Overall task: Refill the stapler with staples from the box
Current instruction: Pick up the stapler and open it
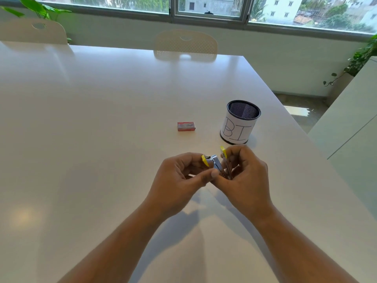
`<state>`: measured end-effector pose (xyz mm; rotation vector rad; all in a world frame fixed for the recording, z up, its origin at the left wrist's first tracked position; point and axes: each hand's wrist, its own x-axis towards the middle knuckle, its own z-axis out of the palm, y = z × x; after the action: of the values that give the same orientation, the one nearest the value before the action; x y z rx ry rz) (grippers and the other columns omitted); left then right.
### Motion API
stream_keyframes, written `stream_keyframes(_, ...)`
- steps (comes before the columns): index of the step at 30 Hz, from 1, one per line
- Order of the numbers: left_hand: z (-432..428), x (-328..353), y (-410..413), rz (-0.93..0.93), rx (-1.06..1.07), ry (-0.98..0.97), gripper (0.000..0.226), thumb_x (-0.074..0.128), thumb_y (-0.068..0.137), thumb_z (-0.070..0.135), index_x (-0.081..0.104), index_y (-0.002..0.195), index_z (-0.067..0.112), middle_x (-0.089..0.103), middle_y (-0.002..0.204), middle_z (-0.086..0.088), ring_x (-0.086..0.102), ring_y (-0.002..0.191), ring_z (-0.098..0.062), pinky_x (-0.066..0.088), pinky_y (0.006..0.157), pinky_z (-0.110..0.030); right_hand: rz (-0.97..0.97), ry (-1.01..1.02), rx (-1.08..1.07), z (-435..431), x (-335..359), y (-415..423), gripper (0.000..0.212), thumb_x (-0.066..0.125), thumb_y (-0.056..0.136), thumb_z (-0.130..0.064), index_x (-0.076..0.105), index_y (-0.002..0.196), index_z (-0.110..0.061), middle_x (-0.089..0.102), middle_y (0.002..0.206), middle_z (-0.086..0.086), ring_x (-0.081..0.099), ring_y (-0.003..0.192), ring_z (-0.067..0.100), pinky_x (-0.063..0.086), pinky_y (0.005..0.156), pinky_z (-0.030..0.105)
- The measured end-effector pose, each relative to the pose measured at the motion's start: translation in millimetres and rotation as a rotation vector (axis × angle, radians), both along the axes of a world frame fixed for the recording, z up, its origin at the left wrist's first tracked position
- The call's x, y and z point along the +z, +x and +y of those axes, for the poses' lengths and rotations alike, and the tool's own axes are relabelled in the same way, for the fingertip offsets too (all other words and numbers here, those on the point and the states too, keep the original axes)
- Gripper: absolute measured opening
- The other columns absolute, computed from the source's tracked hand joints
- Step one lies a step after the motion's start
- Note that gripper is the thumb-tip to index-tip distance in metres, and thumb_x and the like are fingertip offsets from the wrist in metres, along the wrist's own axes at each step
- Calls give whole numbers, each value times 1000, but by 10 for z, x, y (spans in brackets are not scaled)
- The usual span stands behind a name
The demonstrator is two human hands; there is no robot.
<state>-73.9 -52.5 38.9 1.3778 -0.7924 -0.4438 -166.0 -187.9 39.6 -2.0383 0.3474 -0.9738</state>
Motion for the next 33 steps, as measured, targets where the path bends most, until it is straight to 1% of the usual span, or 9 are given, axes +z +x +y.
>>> stream_keyframes(5, -3, 12, 2, 57, 52, -81, 13, 75, 81, 23, 76, 94, 24, 78, 87, -1, 74, 81, -18, 57, 77, -28, 42, 74, 135, -19, 43, -9, 46, 89, 64, -34, 67, 104, -27, 73, 78, -9, 68, 70, 10, 56, 60, 17)
stream_keyframes(8, 29, 35, 70, 54, 32, -78, 16, 70, 85, 17, 73, 100, 22, 77, 92, -1, 72, 89, -18, 55, 81, -26, 66, 256, 270, -48, 85, -16, 51, 81, 70, -40, 64, 118, -39, 75, 86, -6, 72, 77, 15, 63, 72, 35)
stream_keyframes(12, 39, 32, 88, -31, 17, -8, 19, 71, 83, 32, 72, 101, 25, 76, 95, 0, 71, 92, -26, 57, 87, -40, 58, 251, 275, -38, 103, -12, 34, 76, 75, -34, 72, 109, -35, 77, 87, 1, 72, 76, 19, 61, 72, 54)
stream_keyframes(17, 59, 64, 121, -134, 35, -41, 16, 76, 79, 29, 72, 95, 31, 75, 93, 2, 72, 89, -24, 55, 85, -32, 25, 272, 320, -85, 105, -24, 28, 78, 77, -1, 71, 97, -18, 77, 91, -1, 74, 76, 14, 62, 73, 30)
stream_keyframes(20, 35, 38, 111, -245, 76, -53, 18, 75, 81, 23, 71, 95, 33, 72, 93, 1, 70, 90, -27, 55, 86, -32, -1, 274, 355, -102, 97, -26, 27, 76, 77, 5, 70, 96, -13, 78, 92, -1, 76, 79, 13, 58, 74, 20)
stream_keyframes(22, 18, 41, 81, -278, 115, -76, 17, 74, 81, 21, 70, 94, 31, 72, 92, 3, 70, 89, -24, 55, 87, -34, -7, 289, 376, -115, 117, -17, 29, 76, 75, 8, 70, 94, -14, 79, 86, -6, 76, 77, 11, 58, 73, 19)
stream_keyframes(27, 28, 110, 156, 34, 200, -322, 19, 75, 76, 13, 70, 92, 20, 75, 82, 11, 68, 79, -5, 52, 78, -17, -222, 538, 250, -448, 234, -85, 26, 77, 65, -9, 68, 88, -17, 78, 76, -5, 74, 73, 11, 60, 67, 25)
stream_keyframes(30, 58, 107, 157, 76, 171, -279, 26, 81, 70, 25, 70, 93, 19, 74, 79, 7, 67, 74, -12, 53, 75, -19, -208, 608, 271, -518, 223, -103, 27, 76, 65, -10, 65, 90, -14, 78, 76, -3, 74, 73, 13, 61, 66, 27)
stream_keyframes(33, 138, 105, 248, 122, 63, -173, 15, 78, 70, 27, 72, 83, 22, 70, 75, 2, 63, 69, -17, 53, 69, -24, -207, 724, 323, -512, 214, -100, 31, 76, 66, -8, 60, 92, -10, 78, 77, 0, 75, 74, 14, 61, 67, 26)
